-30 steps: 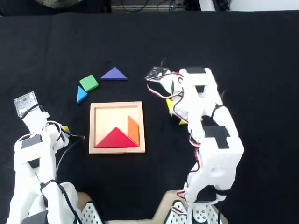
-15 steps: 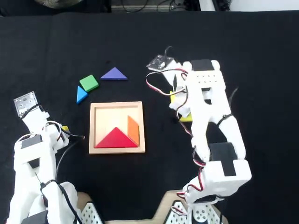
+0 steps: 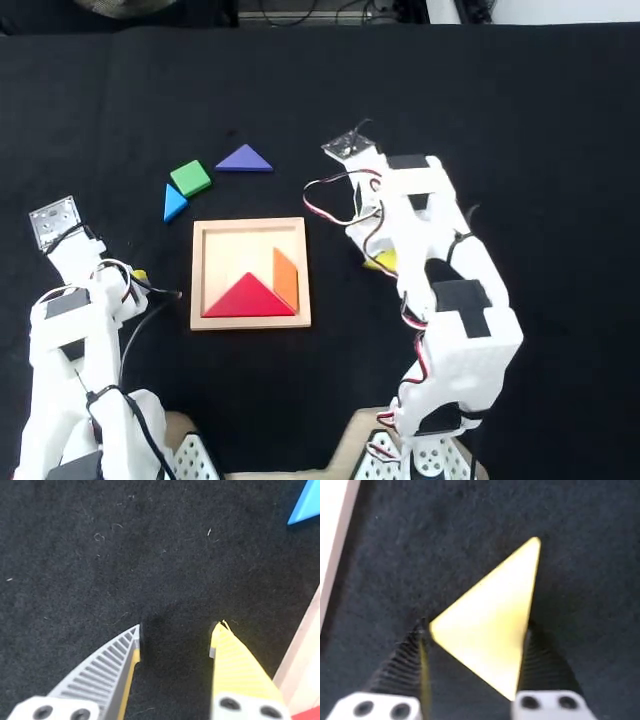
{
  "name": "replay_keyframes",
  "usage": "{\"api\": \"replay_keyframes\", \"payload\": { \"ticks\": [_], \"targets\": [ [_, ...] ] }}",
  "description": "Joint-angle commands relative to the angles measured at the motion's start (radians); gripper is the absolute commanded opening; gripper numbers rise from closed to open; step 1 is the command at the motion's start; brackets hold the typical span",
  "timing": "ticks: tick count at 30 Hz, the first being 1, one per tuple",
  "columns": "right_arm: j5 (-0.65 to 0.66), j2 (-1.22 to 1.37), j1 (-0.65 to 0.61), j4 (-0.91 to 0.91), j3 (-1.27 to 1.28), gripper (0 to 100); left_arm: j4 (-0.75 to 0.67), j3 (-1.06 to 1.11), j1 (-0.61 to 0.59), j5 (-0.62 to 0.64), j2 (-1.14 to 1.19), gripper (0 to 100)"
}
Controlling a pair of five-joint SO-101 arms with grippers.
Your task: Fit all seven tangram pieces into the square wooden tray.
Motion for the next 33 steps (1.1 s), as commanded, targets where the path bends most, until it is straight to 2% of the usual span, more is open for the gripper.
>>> {"api": "replay_keyframes", "payload": {
  "ticks": [1, 6, 15, 20, 24, 28, 33],
  "targets": [
    [0.012, -0.01, -0.014, 0.023, -0.054, 24.8, 0.002, -0.042, 0.012, 0.003, -0.017, 23],
    [0.068, -0.104, -0.04, 0.115, -0.082, 25.7, 0.002, -0.042, 0.012, 0.003, -0.017, 23],
    [0.077, -0.216, -0.041, 0.114, -0.005, 26.4, 0.002, -0.042, 0.012, 0.003, -0.017, 23],
    [0.121, -0.15, -0.069, 0.114, 0.027, 38.6, 0.002, -0.042, 0.012, 0.003, -0.017, 23],
    [0.247, -0.085, -0.083, 0.112, 0.016, 33.2, 0.002, -0.042, 0.012, 0.003, -0.017, 23],
    [0.249, -0.067, -0.08, 0.166, -0.048, 28.0, 0.002, -0.042, 0.012, 0.003, -0.017, 23],
    [0.249, -0.108, -0.094, 0.238, -0.073, 27.6, 0.002, -0.042, 0.012, 0.003, -0.017, 23]
  ]
}}
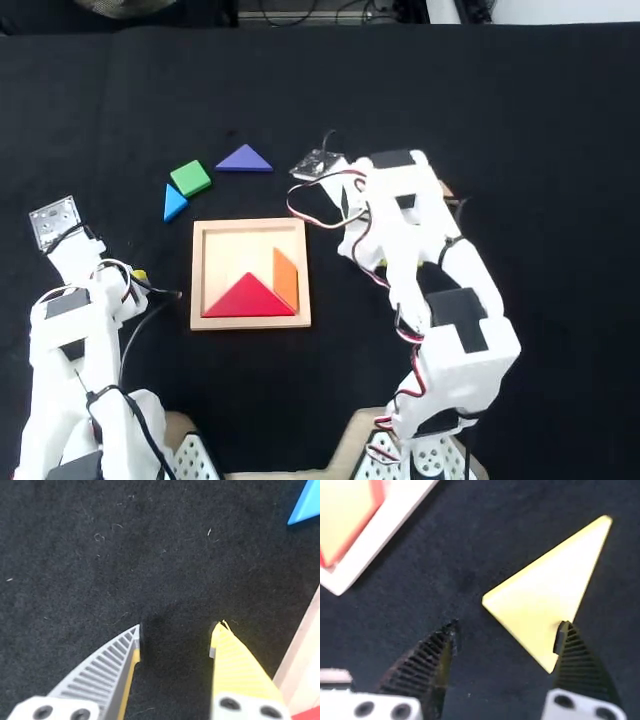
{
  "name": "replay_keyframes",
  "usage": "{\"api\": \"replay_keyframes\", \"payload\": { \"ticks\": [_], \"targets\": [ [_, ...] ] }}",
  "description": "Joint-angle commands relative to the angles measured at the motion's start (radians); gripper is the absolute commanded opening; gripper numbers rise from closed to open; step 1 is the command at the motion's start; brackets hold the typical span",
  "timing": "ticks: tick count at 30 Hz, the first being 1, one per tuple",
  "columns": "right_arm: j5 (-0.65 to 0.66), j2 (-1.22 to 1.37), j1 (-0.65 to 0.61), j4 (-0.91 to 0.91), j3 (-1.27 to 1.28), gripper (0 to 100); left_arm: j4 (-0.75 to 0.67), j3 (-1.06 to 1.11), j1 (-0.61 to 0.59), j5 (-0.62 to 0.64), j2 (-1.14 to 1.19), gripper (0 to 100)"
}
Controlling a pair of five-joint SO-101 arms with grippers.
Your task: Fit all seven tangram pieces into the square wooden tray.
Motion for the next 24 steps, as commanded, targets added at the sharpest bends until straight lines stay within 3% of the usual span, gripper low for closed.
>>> {"api": "replay_keyframes", "payload": {
  "ticks": [1, 9, 24],
  "targets": [
    [0.012, -0.059, -0.02, 0.025, -0.036, 27.6, 0.002, -0.042, 0.012, 0.003, -0.017, 23],
    [0.017, -0.07, -0.025, -0.149, 0.07, 27.6, 0.002, -0.042, 0.012, 0.003, -0.017, 23],
    [0.058, 0.07, -0.026, -0.155, 0.07, 27.6, 0.003, -0.042, 0.012, 0.003, -0.017, 23]
  ]
}}
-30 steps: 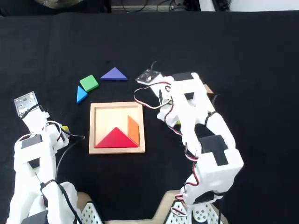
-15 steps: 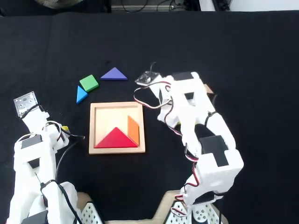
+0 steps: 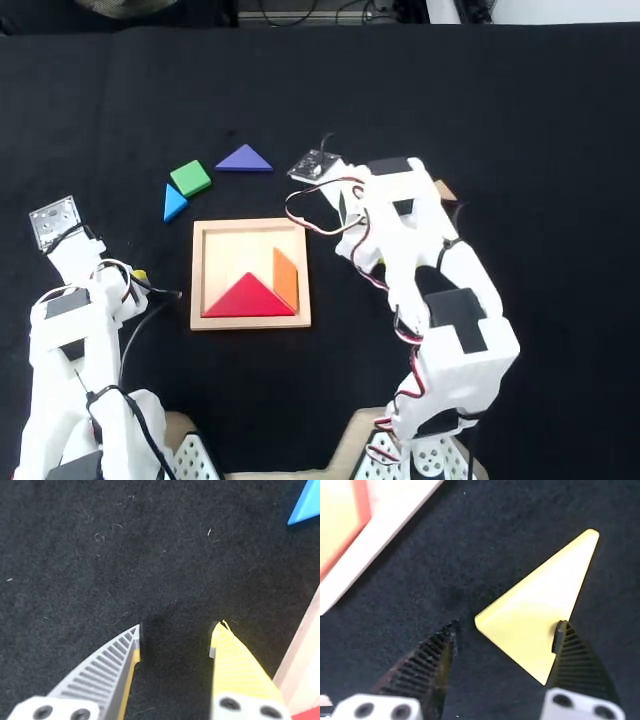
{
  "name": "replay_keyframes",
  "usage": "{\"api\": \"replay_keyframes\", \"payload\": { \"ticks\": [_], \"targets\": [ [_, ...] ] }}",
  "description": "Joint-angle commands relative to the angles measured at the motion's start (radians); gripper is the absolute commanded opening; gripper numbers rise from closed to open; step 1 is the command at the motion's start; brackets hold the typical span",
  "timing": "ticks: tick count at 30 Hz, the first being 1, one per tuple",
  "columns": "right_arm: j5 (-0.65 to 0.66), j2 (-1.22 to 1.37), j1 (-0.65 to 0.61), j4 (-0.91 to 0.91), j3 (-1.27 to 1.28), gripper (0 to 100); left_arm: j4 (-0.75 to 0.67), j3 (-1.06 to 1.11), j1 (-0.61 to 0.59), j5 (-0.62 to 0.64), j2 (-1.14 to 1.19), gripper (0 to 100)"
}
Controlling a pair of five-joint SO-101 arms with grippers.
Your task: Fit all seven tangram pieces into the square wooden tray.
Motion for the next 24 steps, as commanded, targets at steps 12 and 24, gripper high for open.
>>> {"api": "replay_keyframes", "payload": {
  "ticks": [12, 24],
  "targets": [
    [0.072, 0.081, -0.02, -0.041, -0.004, 25.4, 0.002, -0.042, 0.012, 0.003, -0.017, 23],
    [0.1, 0.079, -0.014, -0.032, -0.065, 11.8, 0.003, -0.042, 0.012, 0.003, -0.017, 23]
  ]
}}
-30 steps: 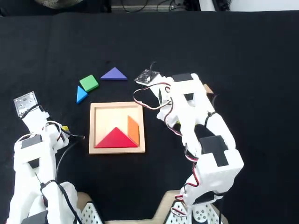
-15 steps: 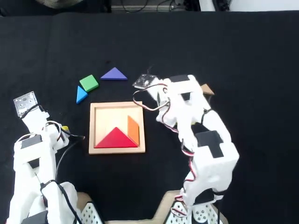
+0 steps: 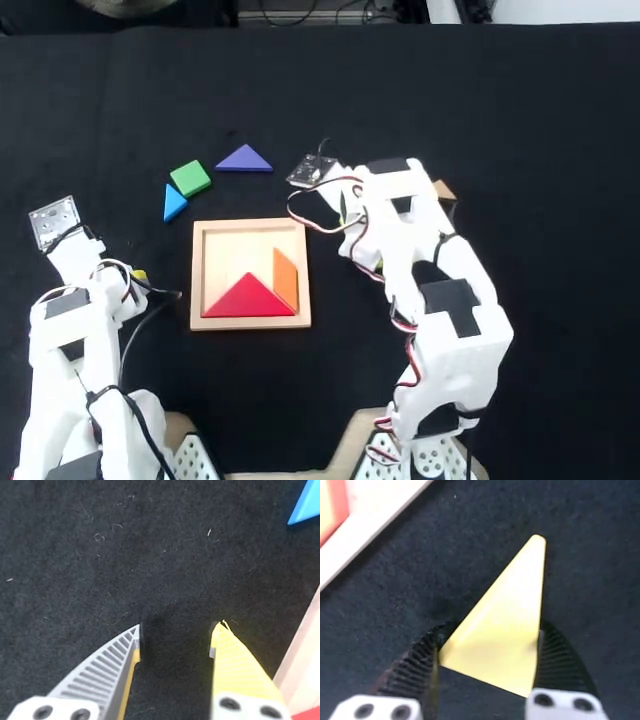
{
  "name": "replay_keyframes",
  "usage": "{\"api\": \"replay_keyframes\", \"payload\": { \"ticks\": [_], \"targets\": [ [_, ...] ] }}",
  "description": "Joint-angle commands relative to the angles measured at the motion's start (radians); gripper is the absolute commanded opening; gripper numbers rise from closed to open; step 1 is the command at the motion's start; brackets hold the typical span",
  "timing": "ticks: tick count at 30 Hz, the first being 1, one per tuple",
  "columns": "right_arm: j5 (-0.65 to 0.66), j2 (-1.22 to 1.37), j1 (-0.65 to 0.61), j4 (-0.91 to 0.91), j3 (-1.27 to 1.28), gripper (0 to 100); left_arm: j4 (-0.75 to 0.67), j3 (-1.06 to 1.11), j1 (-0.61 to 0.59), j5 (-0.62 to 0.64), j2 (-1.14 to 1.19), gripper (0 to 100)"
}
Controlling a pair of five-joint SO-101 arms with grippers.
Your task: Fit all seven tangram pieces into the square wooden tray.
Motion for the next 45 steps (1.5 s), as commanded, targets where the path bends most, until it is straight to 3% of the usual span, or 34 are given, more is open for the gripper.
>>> {"api": "replay_keyframes", "payload": {
  "ticks": [1, 9, 18, 29, 37, 45],
  "targets": [
    [0.011, 0.001, -0.015, 0.015, -0.041, 10.3, 0.003, -0.042, 0.012, 0.003, -0.017, 23],
    [0.017, 0.001, 0.031, 0.166, -0.243, 3.5, 0.003, -0.042, 0.012, 0.003, -0.017, 23],
    [0.018, 0.007, 0.095, 0.18, -0.298, 1.1, 0.003, -0.042, 0.012, 0.003, -0.017, 23],
    [0.011, -0.001, 0.018, 0.249, -0.275, 1.1, 0.003, -0.042, 0.012, 0.003, -0.017, 23],
    [-0.157, -0.162, -0.161, 0.334, -0.282, 1.1, 0.008, -0.045, 0.013, 0.012, -0.017, 23],
    [-0.493, -0.18, -0.394, 0.236, -0.28, 1.1, 0.009, -0.051, 0.042, 0.012, -0.018, 23]
  ]
}}
